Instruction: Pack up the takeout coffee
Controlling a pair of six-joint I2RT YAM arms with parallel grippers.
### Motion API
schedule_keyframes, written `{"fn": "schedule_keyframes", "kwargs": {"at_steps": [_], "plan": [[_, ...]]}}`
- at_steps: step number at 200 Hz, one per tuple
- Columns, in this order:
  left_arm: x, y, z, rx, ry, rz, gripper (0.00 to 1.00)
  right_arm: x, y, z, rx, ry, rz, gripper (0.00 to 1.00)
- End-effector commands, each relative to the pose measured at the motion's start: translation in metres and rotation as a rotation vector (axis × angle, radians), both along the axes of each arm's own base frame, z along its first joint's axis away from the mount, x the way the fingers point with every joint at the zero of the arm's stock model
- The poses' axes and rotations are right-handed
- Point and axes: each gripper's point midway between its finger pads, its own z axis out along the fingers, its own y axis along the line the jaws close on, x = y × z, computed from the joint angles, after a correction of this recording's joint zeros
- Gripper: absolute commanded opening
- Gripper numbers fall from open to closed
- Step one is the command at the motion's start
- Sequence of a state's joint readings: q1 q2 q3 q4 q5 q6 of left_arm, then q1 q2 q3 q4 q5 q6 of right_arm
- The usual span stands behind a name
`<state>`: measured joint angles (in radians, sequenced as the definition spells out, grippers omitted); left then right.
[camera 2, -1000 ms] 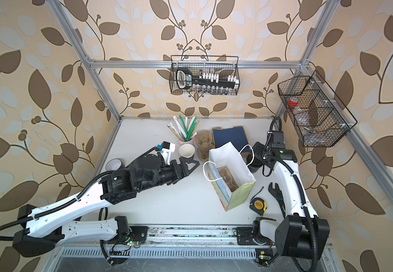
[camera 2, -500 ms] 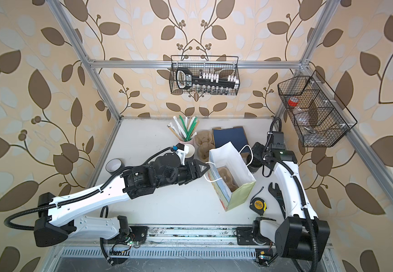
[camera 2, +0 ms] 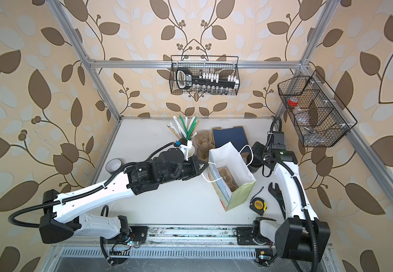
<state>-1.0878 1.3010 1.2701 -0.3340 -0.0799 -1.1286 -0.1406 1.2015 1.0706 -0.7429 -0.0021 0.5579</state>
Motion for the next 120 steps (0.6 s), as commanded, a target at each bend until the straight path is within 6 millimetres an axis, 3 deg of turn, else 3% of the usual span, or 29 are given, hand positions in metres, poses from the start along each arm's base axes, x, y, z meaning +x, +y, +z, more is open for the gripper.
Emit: {"fn": "schedule_keyframes", "kwargs": {"at_steps": [1,62,120], "plan": [[0.005,0.002,0.021,0.0,-0.06,0.029,0.0,-0.003,0.003,0.001,0.011,-0.011,0.009,0.95],[0.029,0.033,0.038,0.077,-0.168,0.123,0.0,-0.002,0.006,0.001,0.017,-0.015,0.023,0.95],[0.048,0.069,0.033,0.111,-0.167,0.188,0.0,-0.003,0.006,-0.002,-0.013,0.02,0.035,0.96]]}}
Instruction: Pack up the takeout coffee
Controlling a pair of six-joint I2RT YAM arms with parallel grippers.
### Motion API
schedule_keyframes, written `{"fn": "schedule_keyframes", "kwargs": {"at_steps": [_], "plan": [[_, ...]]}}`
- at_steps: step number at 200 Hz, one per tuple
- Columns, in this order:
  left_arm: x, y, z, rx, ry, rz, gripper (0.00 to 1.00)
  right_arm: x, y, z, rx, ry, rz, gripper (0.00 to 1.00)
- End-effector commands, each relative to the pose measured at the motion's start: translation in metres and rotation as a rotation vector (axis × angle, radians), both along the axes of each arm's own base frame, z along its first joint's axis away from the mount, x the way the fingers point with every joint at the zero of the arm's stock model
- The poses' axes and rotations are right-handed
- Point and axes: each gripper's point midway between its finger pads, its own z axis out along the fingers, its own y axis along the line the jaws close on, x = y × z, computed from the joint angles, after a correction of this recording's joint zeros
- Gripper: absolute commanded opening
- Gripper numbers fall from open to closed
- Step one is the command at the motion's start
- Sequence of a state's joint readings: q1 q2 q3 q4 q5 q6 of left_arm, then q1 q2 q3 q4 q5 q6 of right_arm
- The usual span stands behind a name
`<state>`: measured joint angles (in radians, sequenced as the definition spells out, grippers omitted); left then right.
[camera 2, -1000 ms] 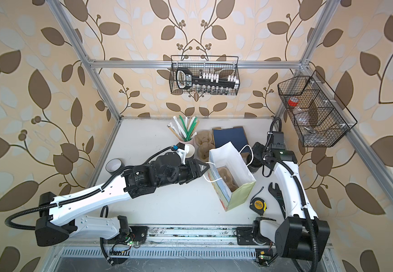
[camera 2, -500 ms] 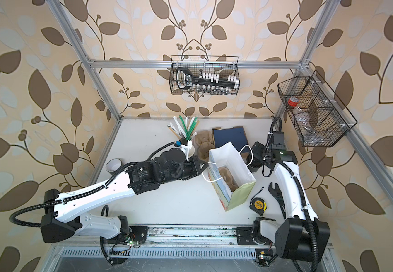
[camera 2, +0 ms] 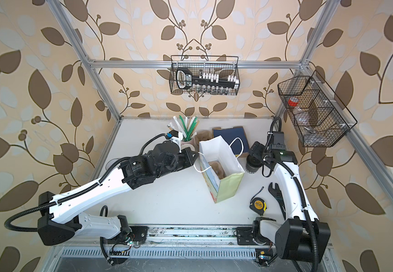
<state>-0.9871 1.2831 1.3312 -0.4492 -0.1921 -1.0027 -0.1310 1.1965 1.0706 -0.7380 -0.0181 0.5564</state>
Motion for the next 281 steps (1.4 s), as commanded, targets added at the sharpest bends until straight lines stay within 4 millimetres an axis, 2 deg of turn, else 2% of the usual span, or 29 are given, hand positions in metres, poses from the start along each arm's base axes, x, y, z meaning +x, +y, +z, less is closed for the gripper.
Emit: {"fn": "schedule_keyframes", "kwargs": {"at_steps": [1,34,89,100,120,140,178,186,202,218,250,281], "plan": [[0.006,0.023,0.021,-0.015,-0.057,0.041,0.0,-0.004,0.001,-0.005,-0.025,0.033,0.015,0.96],[0.012,0.038,0.013,-0.001,-0.043,0.062,0.0,-0.005,-0.001,-0.009,-0.056,0.074,0.011,0.98],[0.011,0.042,-0.006,0.023,-0.002,0.059,0.0,-0.01,-0.007,-0.007,-0.123,0.115,-0.012,1.0],[0.01,0.045,-0.007,0.02,-0.001,0.064,0.08,-0.012,-0.012,-0.005,-0.148,0.118,-0.024,1.0],[0.009,0.051,-0.003,0.014,-0.015,0.07,0.32,-0.016,-0.015,-0.006,-0.164,0.143,-0.04,1.0],[0.006,0.059,0.005,0.022,-0.034,0.075,0.49,-0.016,-0.013,-0.007,-0.181,0.161,-0.031,1.0],[0.001,0.081,0.023,0.101,-0.104,0.09,0.92,-0.01,-0.008,-0.009,-0.162,0.159,0.002,1.0],[0.0,0.086,0.026,0.132,-0.122,0.087,0.98,-0.009,-0.006,-0.012,-0.159,0.161,0.008,1.0],[-0.004,0.096,0.031,0.183,-0.14,0.084,0.99,-0.009,-0.007,-0.012,-0.168,0.159,0.007,1.0],[-0.011,0.114,0.025,0.237,-0.138,0.106,0.99,-0.008,-0.008,-0.012,-0.183,0.16,0.006,1.0],[-0.03,0.157,-0.011,0.314,-0.107,0.18,0.99,-0.005,-0.008,-0.013,-0.183,0.162,0.011,1.0],[-0.043,0.19,-0.035,0.387,-0.111,0.226,0.99,-0.003,-0.008,-0.015,-0.187,0.172,0.014,1.0]]}}
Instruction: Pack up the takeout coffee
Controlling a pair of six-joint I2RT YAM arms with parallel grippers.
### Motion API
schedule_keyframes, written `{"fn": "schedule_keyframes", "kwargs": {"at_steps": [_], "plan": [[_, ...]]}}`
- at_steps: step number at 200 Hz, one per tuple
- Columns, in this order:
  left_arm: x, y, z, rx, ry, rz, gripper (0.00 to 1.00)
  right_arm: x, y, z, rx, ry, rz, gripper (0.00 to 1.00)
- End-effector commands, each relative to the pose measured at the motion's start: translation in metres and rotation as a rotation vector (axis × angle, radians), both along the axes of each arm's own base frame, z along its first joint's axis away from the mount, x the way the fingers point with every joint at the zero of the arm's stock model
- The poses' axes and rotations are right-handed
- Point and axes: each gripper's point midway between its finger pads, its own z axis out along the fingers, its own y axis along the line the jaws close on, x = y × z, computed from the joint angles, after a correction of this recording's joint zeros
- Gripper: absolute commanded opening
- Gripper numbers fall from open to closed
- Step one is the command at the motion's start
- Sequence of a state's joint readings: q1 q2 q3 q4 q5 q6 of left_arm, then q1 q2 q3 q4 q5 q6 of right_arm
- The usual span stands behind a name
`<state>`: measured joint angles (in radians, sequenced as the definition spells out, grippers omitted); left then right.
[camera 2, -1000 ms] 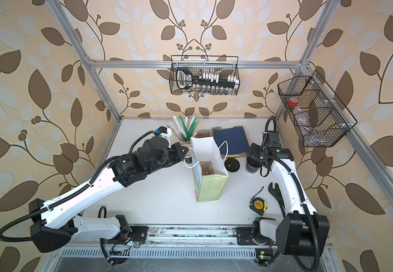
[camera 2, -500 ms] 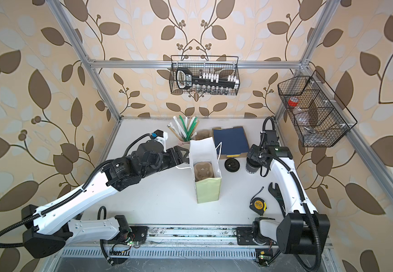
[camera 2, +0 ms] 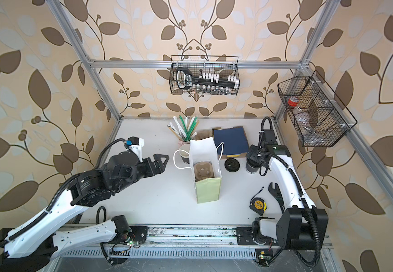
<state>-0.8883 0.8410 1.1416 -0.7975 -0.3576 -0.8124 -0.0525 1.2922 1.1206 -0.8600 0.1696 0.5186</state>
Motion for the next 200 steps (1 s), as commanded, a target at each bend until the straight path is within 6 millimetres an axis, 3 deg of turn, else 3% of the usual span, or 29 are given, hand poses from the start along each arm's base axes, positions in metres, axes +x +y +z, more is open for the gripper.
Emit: {"fn": "schedule_keyframes", "kwargs": {"at_steps": [1,58,110,159,200], "plan": [[-0.003,0.035,-0.023,0.126,-0.002,0.085,0.99,0.008,-0.002,0.008,-0.024,-0.014,0.008,1.0],[-0.013,0.065,-0.06,0.392,0.043,0.063,0.99,0.015,-0.001,-0.001,-0.061,0.046,0.04,0.94],[-0.01,0.054,-0.096,0.455,0.167,0.003,0.99,0.023,0.007,-0.02,-0.035,0.13,0.088,0.89],[-0.004,0.053,-0.106,0.441,0.198,-0.008,0.99,0.021,0.009,-0.037,-0.037,0.202,0.107,0.87],[-0.005,0.056,-0.107,0.451,0.209,0.0,0.99,0.026,0.006,-0.011,-0.075,0.172,0.11,0.9]]}}
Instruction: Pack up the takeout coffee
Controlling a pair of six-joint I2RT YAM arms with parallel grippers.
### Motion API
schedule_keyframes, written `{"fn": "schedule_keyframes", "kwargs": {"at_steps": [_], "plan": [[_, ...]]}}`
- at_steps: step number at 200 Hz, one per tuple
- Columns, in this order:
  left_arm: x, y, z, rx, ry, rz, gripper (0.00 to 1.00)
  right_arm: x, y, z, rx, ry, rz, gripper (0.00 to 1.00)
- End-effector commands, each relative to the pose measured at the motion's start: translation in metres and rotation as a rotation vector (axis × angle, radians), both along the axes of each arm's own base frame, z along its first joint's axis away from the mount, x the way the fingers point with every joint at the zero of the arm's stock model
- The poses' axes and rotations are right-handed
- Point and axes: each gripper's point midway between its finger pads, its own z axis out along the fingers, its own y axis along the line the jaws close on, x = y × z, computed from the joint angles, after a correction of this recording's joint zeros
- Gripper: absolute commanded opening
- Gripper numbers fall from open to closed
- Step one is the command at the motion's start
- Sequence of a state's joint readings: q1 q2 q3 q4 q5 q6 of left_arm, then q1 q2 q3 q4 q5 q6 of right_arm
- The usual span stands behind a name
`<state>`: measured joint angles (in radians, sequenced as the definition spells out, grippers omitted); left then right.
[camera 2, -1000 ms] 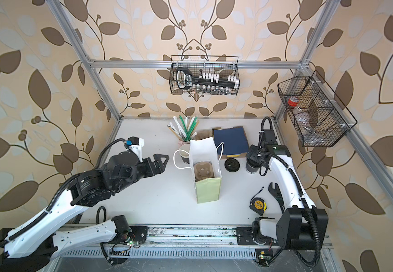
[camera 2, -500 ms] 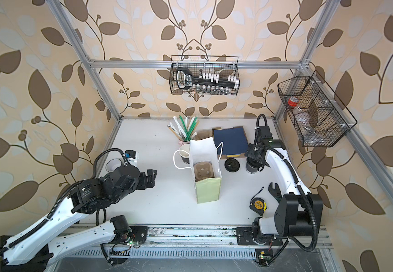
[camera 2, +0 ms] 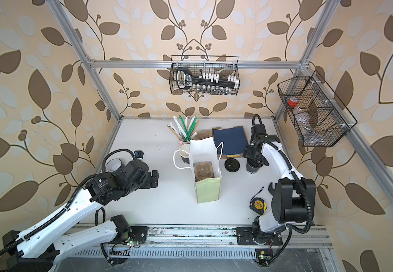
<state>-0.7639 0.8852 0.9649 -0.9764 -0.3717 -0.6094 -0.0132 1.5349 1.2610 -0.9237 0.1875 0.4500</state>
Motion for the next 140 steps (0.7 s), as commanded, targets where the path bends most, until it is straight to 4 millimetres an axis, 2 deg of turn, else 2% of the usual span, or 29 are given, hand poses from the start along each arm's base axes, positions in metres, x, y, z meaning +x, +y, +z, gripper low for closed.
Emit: {"fn": "schedule_keyframes", "kwargs": {"at_steps": [1,24,50,87,103,125,140], "plan": [[0.0,0.003,0.001,0.005,-0.003,0.001,0.99,-0.002,-0.004,0.021,-0.039,-0.01,0.018,0.9],[0.001,0.005,0.004,-0.001,-0.014,0.006,0.99,-0.008,-0.011,0.032,-0.057,0.01,0.018,0.92],[0.001,0.005,0.004,-0.009,-0.009,0.007,0.99,-0.014,0.0,0.041,0.027,-0.044,0.026,1.0],[0.002,0.004,0.001,-0.008,0.005,0.002,0.99,-0.029,-0.003,0.052,0.044,-0.034,-0.09,1.0],[0.003,0.004,0.001,-0.01,0.007,0.005,0.99,-0.029,-0.004,0.048,0.021,0.015,-0.062,1.0],[0.004,0.005,0.0,-0.014,0.007,0.005,0.99,-0.034,-0.009,0.031,0.02,0.108,-0.055,1.0],[0.004,0.005,-0.001,-0.012,0.01,0.005,0.99,-0.032,-0.007,0.021,0.039,0.122,-0.051,0.92]]}}
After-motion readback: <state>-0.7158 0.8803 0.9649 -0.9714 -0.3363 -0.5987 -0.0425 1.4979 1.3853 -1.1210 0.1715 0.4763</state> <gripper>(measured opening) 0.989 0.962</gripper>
